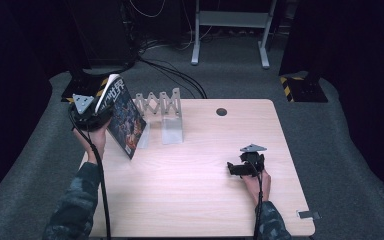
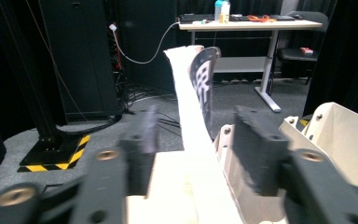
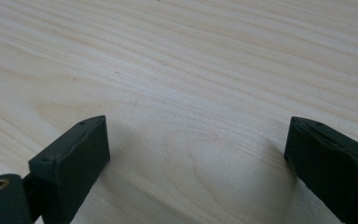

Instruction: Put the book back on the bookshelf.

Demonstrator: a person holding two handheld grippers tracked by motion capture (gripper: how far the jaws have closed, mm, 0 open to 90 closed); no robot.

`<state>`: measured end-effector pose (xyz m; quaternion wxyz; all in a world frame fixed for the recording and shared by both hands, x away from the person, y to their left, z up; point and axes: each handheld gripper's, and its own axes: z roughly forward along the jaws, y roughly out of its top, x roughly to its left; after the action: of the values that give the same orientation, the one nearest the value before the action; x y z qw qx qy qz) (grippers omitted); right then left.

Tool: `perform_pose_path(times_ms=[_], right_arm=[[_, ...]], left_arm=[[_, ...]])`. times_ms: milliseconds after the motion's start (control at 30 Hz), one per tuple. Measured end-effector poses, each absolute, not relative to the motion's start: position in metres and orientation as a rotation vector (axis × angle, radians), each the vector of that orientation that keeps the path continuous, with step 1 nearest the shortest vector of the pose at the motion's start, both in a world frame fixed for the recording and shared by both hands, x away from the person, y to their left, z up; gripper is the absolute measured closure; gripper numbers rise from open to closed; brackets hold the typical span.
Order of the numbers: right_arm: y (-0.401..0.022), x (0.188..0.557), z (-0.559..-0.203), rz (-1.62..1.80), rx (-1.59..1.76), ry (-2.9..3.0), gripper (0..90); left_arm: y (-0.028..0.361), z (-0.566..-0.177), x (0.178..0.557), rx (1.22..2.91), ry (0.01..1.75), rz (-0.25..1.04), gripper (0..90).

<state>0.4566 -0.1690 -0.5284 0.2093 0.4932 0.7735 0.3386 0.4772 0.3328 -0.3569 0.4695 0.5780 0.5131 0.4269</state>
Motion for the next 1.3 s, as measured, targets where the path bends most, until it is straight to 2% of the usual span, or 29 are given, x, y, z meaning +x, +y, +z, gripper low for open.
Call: perform_pose_path(times_ms=[33,67,100,167,333,533,733,1000,1033,1100,1133,1167,1233,1300], right_arm=[[-0.169,0.457,-0.528,0.942,1.372,2.151,5.8],[-0.169,0.457,-0.528,0.942,1.372,2.151,5.9],[-0.169,0.457,-0.528,0.942,1.372,2.151,5.9],[-0.169,0.457,-0.528,0.941,1.372,2.151,6.0],[-0.169,0.457,-0.528,0.941,1.372,2.151,6.0],[-0.169,0.457,-0.528,0.941,1.372,2.150,6.0],[-0.169,0.457,-0.528,0.942,1.372,2.150,6.1],[-0.169,0.457,-0.528,0.942,1.372,2.148,6.3],[-0.169,0.457,-0.528,0.943,1.373,2.148,6.4],[-0.170,0.457,-0.529,0.943,1.362,2.150,6.5],[-0.169,0.457,-0.529,0.944,1.370,2.144,6.6],[-0.169,0.457,-0.529,0.944,1.370,2.144,6.6],[-0.169,0.457,-0.529,0.944,1.369,2.144,6.7],[-0.169,0.457,-0.529,0.944,1.370,2.143,6.7]], left_arm=[[0.332,-0.355,0.475,1.429,1.261,1.047,42.3],[0.333,-0.354,0.473,1.437,1.259,1.049,33.6],[0.333,-0.353,0.471,1.442,1.260,1.047,33.6],[0.333,-0.350,0.467,1.449,1.263,1.045,23.7],[0.336,-0.343,0.452,1.458,1.255,1.060,16.6],[0.337,-0.353,0.434,1.449,1.256,1.067,15.1],[0.334,-0.397,0.426,1.451,1.319,0.995,15.5],[0.330,-0.449,0.434,1.482,1.410,0.903,21.0],[0.329,-0.455,0.436,1.491,1.419,0.881,26.9],[0.324,-0.466,0.442,1.524,1.434,0.846,28.5],[0.321,-0.475,0.449,1.528,1.461,0.786,32.2],[0.321,-0.475,0.449,1.528,1.461,0.786,37.7],[0.319,-0.482,0.454,1.516,1.487,0.755,39.0],[0.318,-0.488,0.457,1.514,1.507,0.722,47.0]])
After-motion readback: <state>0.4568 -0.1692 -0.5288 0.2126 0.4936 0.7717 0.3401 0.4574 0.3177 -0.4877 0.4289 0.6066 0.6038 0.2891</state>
